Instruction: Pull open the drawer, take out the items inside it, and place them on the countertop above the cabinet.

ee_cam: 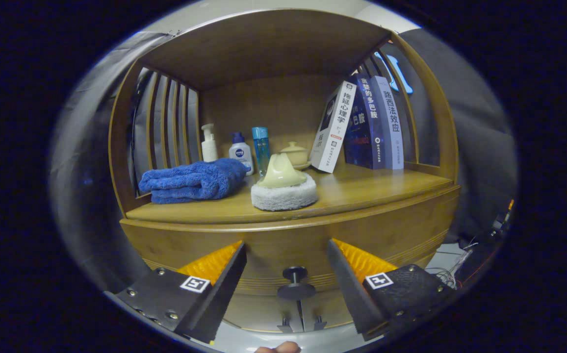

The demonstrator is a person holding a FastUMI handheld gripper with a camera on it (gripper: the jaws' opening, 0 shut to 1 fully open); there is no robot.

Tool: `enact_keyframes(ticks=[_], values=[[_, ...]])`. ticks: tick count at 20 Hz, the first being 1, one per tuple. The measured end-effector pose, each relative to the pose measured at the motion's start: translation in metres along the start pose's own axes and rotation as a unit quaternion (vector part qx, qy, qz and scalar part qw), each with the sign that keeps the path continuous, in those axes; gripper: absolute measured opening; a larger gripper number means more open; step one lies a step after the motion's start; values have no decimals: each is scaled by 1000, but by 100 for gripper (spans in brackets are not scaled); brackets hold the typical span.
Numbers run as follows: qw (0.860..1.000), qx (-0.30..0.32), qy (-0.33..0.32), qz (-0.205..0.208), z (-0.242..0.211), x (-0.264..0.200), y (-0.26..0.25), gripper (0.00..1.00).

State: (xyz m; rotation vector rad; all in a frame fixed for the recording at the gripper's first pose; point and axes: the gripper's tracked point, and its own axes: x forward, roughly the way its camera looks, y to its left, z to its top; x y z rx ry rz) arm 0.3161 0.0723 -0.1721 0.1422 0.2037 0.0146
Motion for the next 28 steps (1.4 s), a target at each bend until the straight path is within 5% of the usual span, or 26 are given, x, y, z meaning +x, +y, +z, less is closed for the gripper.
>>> enact_keyframes(ticks=[18, 28], values=[[994, -63, -89, -18, 108, -209, 17, 99], [993, -49, -106, -27, 107, -251, 11, 99]])
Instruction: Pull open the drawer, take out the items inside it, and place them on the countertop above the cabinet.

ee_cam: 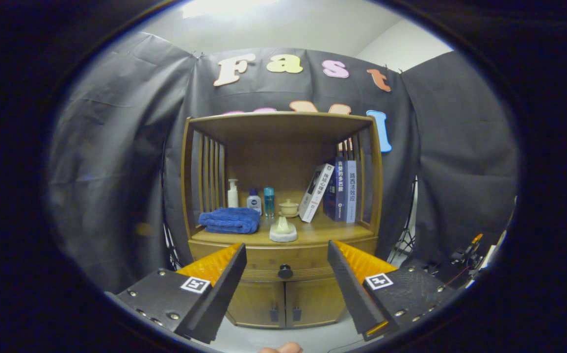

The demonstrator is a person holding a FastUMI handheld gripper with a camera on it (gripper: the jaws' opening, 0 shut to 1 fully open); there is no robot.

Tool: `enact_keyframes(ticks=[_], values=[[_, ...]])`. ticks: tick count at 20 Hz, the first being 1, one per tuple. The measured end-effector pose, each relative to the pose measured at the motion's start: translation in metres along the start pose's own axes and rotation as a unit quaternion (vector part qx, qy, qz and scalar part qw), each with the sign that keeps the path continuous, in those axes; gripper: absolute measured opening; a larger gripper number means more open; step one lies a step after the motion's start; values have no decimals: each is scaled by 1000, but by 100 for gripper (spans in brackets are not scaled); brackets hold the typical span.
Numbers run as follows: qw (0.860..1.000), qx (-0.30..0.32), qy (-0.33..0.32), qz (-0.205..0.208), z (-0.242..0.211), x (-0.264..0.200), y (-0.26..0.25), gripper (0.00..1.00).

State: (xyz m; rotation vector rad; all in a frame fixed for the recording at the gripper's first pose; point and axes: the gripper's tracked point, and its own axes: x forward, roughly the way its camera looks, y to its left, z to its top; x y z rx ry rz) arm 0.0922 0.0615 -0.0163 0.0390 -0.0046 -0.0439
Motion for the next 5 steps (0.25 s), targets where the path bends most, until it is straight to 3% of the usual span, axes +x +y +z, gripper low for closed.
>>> enact_keyframes(ticks=[5], values=[[1000, 3, -4, -2, 4, -1, 0, 99]])
